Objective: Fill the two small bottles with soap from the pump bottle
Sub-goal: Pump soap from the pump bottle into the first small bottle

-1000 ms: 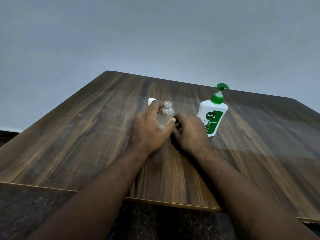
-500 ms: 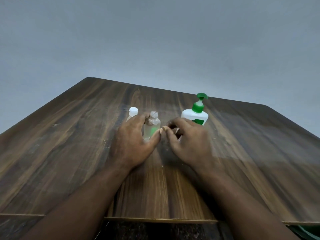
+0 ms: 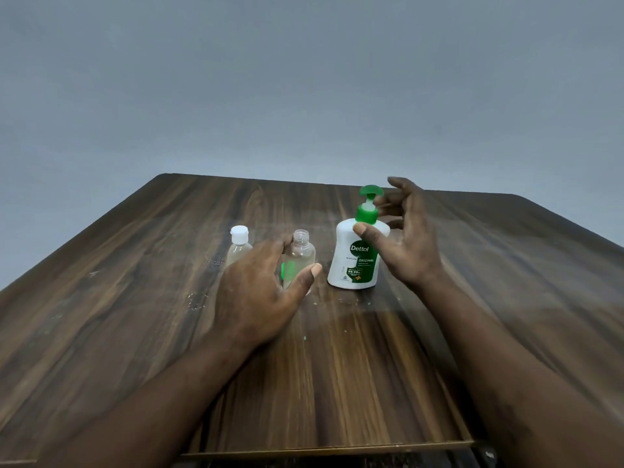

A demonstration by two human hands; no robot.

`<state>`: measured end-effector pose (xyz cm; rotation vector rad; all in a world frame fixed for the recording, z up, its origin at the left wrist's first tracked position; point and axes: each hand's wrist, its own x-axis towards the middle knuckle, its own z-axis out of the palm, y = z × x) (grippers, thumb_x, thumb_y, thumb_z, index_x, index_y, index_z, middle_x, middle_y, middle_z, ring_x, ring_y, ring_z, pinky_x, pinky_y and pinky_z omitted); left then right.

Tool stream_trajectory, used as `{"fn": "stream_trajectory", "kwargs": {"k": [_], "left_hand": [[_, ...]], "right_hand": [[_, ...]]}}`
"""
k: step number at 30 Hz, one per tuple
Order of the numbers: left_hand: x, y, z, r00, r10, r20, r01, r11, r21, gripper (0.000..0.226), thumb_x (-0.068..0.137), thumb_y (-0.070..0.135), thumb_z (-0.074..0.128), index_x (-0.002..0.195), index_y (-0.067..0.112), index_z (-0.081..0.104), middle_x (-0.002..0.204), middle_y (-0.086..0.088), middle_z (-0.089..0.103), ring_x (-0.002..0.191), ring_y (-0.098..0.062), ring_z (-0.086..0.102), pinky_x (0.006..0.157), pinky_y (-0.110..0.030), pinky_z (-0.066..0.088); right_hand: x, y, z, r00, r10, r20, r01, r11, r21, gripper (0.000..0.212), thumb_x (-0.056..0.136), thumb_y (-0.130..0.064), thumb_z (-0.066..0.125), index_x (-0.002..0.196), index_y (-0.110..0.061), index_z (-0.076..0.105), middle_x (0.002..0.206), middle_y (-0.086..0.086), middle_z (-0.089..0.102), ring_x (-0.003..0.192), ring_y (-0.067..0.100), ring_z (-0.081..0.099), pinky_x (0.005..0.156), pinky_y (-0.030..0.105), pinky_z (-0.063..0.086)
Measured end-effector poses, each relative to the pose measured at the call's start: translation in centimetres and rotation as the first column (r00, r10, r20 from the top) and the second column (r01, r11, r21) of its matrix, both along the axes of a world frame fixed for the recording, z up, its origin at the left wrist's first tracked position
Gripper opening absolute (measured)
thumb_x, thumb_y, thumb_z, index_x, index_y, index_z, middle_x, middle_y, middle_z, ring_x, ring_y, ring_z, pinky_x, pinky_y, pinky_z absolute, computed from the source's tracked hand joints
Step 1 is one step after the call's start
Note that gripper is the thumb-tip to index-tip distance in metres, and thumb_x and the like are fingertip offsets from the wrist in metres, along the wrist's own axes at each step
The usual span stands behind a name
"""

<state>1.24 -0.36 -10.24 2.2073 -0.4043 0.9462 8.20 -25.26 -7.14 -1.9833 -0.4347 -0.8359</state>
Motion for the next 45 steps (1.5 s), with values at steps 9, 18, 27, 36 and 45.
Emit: {"fn": "stream_trajectory", "kwargs": {"k": [9, 18, 27, 36, 45], "left_hand": [[2.4, -3.7, 2.4, 0.982, -0.173, 0.069, 0.174, 0.985, -0.006, 0.048, 0.096, 0.062, 0.057, 0.127, 0.026, 0.063, 0.084, 0.031, 0.051, 0.079, 0.005, 0.054, 0.067, -0.016, 0.038], [5.0, -4.2, 2.8, 0.963, -0.270, 0.016, 0.263, 0.923, -0.281, 0.051, 0.085, 0.066, 0.068, 0.120, 0.034, 0.050, 0.104, 0.039, 0.055, 0.076, -0.006, 0.066, 0.057, -0.043, 0.062], [4.9, -3.2, 2.5, 0.938, -0.345, -0.026, 0.318, 0.889, -0.329, 0.044, 0.093, 0.054, 0.068, 0.132, 0.035, 0.064, 0.109, 0.029, 0.066, 0.084, 0.005, 0.064, 0.065, -0.032, 0.061], [4.6, -3.6, 2.5, 0.924, -0.383, -0.010, 0.356, 0.867, -0.350, 0.050, 0.093, 0.036, 0.074, 0.141, 0.036, 0.059, 0.115, 0.021, 0.066, 0.103, 0.001, 0.065, 0.076, -0.016, 0.058], [4.7, -3.6, 2.5, 0.846, -0.528, -0.078, 0.363, 0.676, -0.641, 0.040, 0.091, 0.049, 0.075, 0.123, 0.026, 0.066, 0.104, 0.001, 0.077, 0.084, -0.020, 0.078, 0.062, -0.031, 0.061]], "right_hand": [[0.1, 0.6, -1.2, 0.989, 0.150, -0.004, -0.149, 0.983, 0.104, 0.094, 0.079, -0.043, 0.084, 0.159, -0.044, 0.034, 0.126, -0.001, 0.070, 0.116, 0.018, 0.070, 0.094, 0.038, 0.059], [-0.1, 0.4, -1.4, 0.985, 0.173, 0.009, -0.173, 0.985, -0.016, 0.104, 0.080, -0.017, 0.093, 0.163, -0.034, 0.033, 0.130, -0.014, 0.069, 0.106, 0.009, 0.073, 0.085, 0.030, 0.063], [-0.3, 0.7, -1.5, 0.988, 0.151, -0.018, -0.151, 0.988, -0.026, 0.108, 0.080, -0.027, 0.090, 0.165, -0.043, 0.025, 0.124, -0.007, 0.073, 0.105, 0.012, 0.075, 0.087, 0.042, 0.064], [-0.3, 0.8, -1.5, 0.990, 0.141, -0.028, -0.142, 0.989, -0.042, 0.110, 0.079, -0.020, 0.094, 0.163, -0.045, 0.027, 0.119, -0.022, 0.071, 0.103, 0.009, 0.075, 0.084, 0.037, 0.065], [-0.2, 0.7, -1.5, 0.990, 0.143, -0.016, -0.144, 0.988, -0.064, 0.118, 0.075, -0.023, 0.096, 0.166, -0.042, 0.023, 0.121, -0.011, 0.073, 0.098, 0.014, 0.077, 0.081, 0.043, 0.066]]}}
